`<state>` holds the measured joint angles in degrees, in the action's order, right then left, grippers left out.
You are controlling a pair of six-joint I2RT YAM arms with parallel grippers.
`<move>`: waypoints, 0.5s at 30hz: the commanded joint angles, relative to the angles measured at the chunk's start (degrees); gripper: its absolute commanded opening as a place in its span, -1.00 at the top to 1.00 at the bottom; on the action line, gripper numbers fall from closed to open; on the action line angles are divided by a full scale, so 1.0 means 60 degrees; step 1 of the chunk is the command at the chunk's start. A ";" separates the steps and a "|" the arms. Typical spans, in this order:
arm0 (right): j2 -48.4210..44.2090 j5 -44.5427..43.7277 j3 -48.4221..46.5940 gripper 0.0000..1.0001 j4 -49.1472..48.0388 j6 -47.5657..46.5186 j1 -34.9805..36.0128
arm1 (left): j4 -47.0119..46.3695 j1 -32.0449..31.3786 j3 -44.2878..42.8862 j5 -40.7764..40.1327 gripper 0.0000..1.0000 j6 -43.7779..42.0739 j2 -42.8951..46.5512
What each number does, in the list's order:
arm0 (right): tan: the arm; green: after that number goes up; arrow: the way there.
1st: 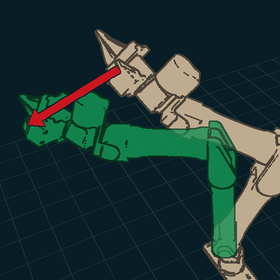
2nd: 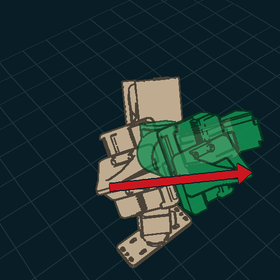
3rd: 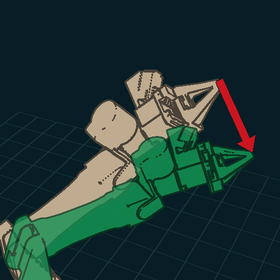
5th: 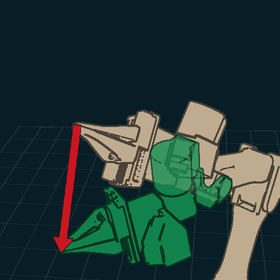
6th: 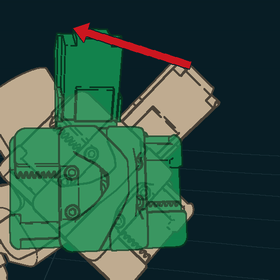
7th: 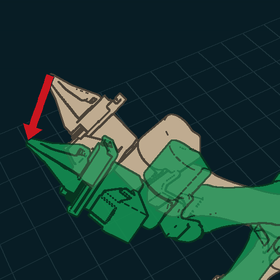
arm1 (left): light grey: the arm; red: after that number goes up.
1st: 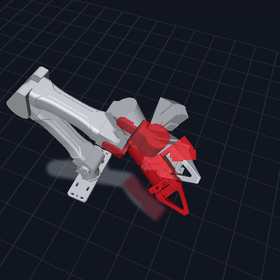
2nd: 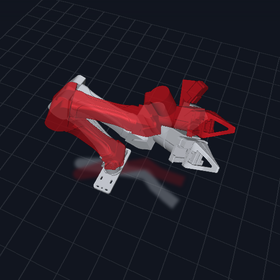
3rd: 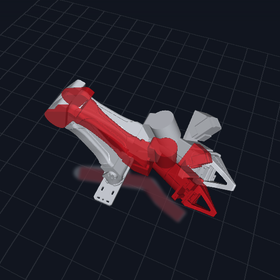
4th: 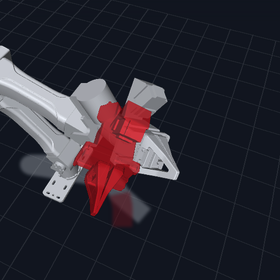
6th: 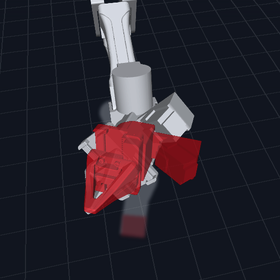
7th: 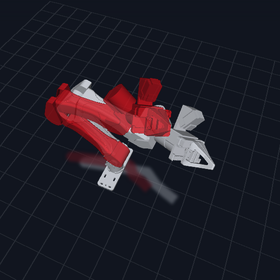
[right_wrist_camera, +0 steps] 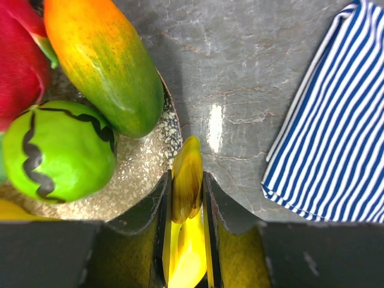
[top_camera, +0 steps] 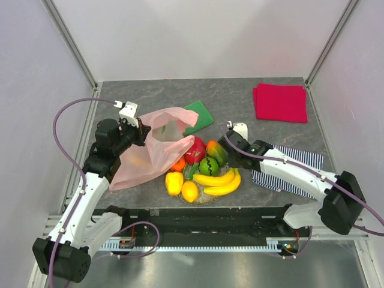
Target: Place the fruits into the plastic bag
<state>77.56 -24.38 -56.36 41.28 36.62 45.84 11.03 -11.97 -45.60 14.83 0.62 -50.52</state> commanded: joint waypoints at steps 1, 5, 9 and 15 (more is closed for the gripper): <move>-0.0665 -0.0287 -0.0538 1.00 0.0677 0.0005 -0.0097 | -0.0095 0.0032 -0.0412 -0.0143 0.97 -0.0177 0.0130; -0.1395 0.0033 -0.0845 1.00 0.0899 -0.0463 -0.0374 | -0.0109 0.0032 -0.0397 -0.0143 0.97 -0.0177 0.0129; -0.1896 0.0635 -0.1898 1.00 0.0490 -0.1062 -0.1194 | -0.0109 0.0032 -0.0397 -0.0084 0.97 -0.0192 0.0115; -0.1516 0.0622 -0.3467 1.00 -0.2144 -0.2103 -0.1210 | -0.0153 0.0032 -0.0383 0.0004 0.97 -0.0192 0.0159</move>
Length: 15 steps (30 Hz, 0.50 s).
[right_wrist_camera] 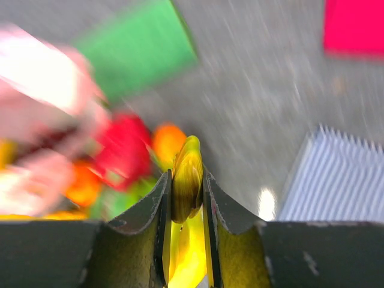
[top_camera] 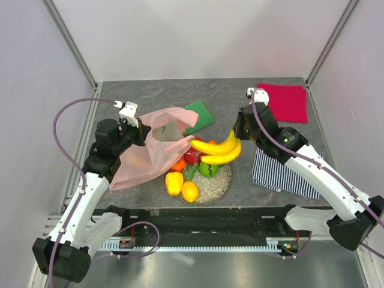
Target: Place the fruits into the plastic bag
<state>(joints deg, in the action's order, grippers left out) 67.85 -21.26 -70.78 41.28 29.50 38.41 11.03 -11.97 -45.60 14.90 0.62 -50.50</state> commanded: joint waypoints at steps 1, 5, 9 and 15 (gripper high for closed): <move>0.0305 -0.0088 -0.1238 1.00 -0.2902 -0.1265 0.0043 | -0.0168 0.0032 -0.0383 -0.0007 0.97 -0.0192 0.0184; 0.0848 -0.0323 -0.1459 1.00 -0.4898 -0.2072 0.0145 | -0.0183 0.0032 -0.0368 0.0051 0.97 -0.0192 0.0184; 0.1856 -0.0865 -0.1986 1.00 -0.6407 -0.2966 0.0613 | -0.0212 0.0032 -0.0368 0.0125 0.97 -0.0192 0.0199; 0.3000 -0.2489 -0.2016 1.00 -0.8150 -0.4138 0.1770 | -0.0226 0.0032 -0.0353 0.0183 0.97 -0.0177 0.0184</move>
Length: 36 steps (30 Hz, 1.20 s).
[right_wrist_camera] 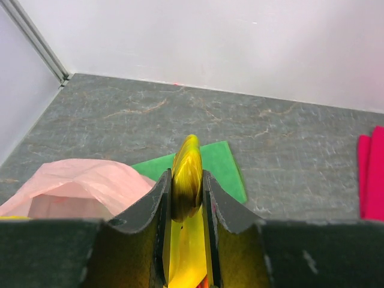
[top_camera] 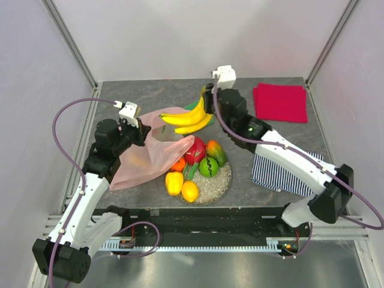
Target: Place the fruits into the plastic bag
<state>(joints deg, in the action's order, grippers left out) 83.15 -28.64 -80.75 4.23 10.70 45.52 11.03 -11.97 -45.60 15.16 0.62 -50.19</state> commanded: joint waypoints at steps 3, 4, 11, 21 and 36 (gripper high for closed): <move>0.0817 -0.2107 -0.0004 1.00 -0.2694 -0.1606 0.1070 | -0.0212 0.0017 -0.0368 0.0154 0.97 -0.0192 0.0133; 0.0877 -0.2212 0.0127 1.00 -0.2755 -0.1665 0.1216 | -0.0226 0.0017 -0.0368 0.0140 0.97 -0.0192 0.0133; 0.1272 -0.3559 0.0583 1.00 -0.3064 -0.2266 0.1803 | -0.0241 0.0017 -0.0368 0.0140 0.97 -0.0192 0.0148; 0.1624 -0.4249 0.0875 1.00 -0.3034 -0.2311 0.2228 | -0.0226 0.0017 -0.0353 0.0052 0.97 -0.0177 0.0177; 0.3279 -0.4075 -0.0413 1.00 -0.4119 -0.2286 0.3298 | -0.0226 0.0017 -0.0353 0.0140 0.97 -0.0177 0.0119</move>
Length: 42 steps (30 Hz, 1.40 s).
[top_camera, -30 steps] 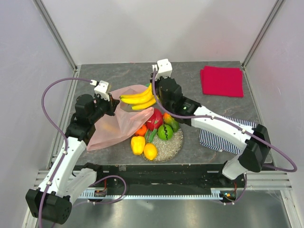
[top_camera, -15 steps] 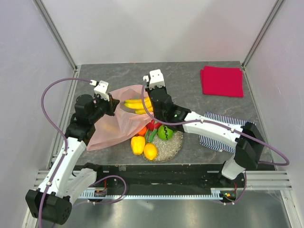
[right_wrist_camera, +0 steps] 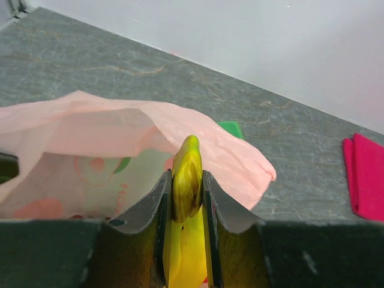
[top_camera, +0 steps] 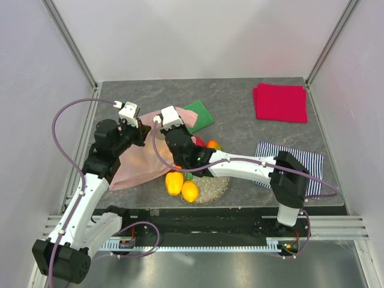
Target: Place the fruits into the plastic bag
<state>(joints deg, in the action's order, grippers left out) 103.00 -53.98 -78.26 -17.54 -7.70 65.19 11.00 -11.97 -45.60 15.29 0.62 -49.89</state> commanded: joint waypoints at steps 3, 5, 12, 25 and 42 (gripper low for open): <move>0.0060 0.0630 -0.1092 1.00 -0.0008 0.1850 0.0034 | -0.0223 0.0017 -0.0353 0.0118 0.97 -0.0177 0.0068; 0.0176 0.1142 -0.1238 1.00 0.0315 0.2365 0.0034 | -0.0223 0.0017 -0.0368 0.0118 0.97 -0.0192 0.0053; 0.0938 0.2520 -0.1883 1.00 0.1208 0.3232 -0.0025 | -0.0223 0.0017 -0.0339 0.0118 0.97 -0.0177 0.0068; 0.1305 0.4250 -0.2016 0.61 0.2235 0.4360 -0.0332 | -0.0237 0.0017 -0.0353 0.0118 0.97 -0.0192 0.0053; -0.0991 0.4938 -0.0083 -0.34 0.1108 0.3921 -0.0889 | -0.0223 0.0017 -0.0339 0.0001 0.97 -0.0177 0.0039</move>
<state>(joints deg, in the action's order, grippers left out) 104.57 -26.13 -81.25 -5.69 17.37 59.61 11.00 -11.97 -45.60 15.31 0.62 -49.89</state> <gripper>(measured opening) 0.669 0.022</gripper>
